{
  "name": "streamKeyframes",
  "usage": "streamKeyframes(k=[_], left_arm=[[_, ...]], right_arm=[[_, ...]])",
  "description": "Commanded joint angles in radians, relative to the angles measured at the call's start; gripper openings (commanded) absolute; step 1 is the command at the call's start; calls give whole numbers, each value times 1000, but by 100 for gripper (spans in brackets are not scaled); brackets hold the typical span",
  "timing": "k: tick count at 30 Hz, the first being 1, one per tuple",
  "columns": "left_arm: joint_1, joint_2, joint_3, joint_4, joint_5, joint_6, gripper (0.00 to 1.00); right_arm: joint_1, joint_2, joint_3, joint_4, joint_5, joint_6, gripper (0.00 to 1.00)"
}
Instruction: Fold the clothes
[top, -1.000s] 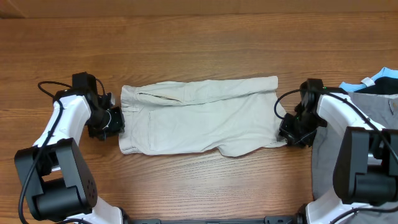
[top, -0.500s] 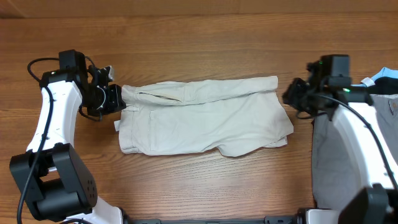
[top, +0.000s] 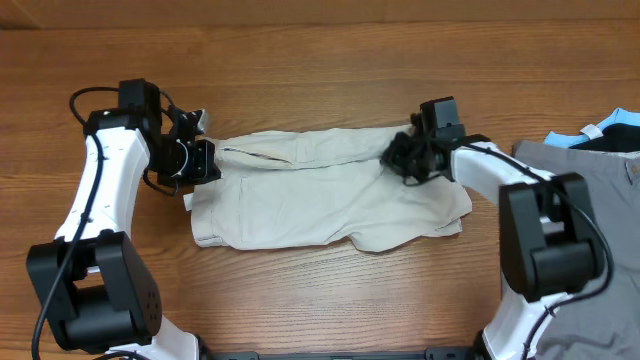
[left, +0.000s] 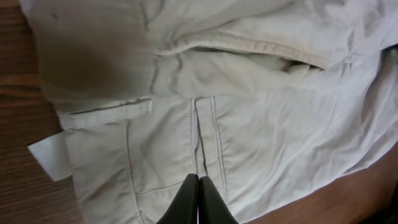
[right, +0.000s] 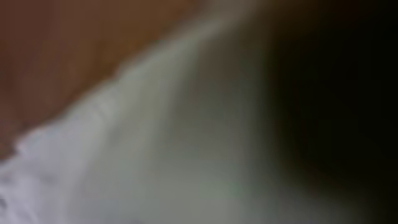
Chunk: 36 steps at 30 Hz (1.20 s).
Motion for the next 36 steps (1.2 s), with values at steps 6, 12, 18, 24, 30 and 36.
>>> streamKeyframes(k=[6, 12, 18, 24, 30, 36], left_arm=[[-69, 4, 13, -2, 1, 59, 7], [-136, 5, 1, 29, -74, 66, 11], [-195, 15, -39, 117, -196, 44, 10], [-193, 87, -76, 224, -299, -2, 5], [-177, 179, -76, 340, -381, -63, 8], [-76, 254, -76, 410, -378, -418, 7]], right_arm=[[6, 15, 10, 570, -238, 214, 4], [-31, 7, 11, 512, -389, 157, 4], [-99, -77, 11, 273, -438, -22, 4], [-133, -189, 11, 49, -418, -169, 4], [-133, -264, 11, -173, -341, -256, 4], [-111, -268, 10, -405, -93, -256, 4]])
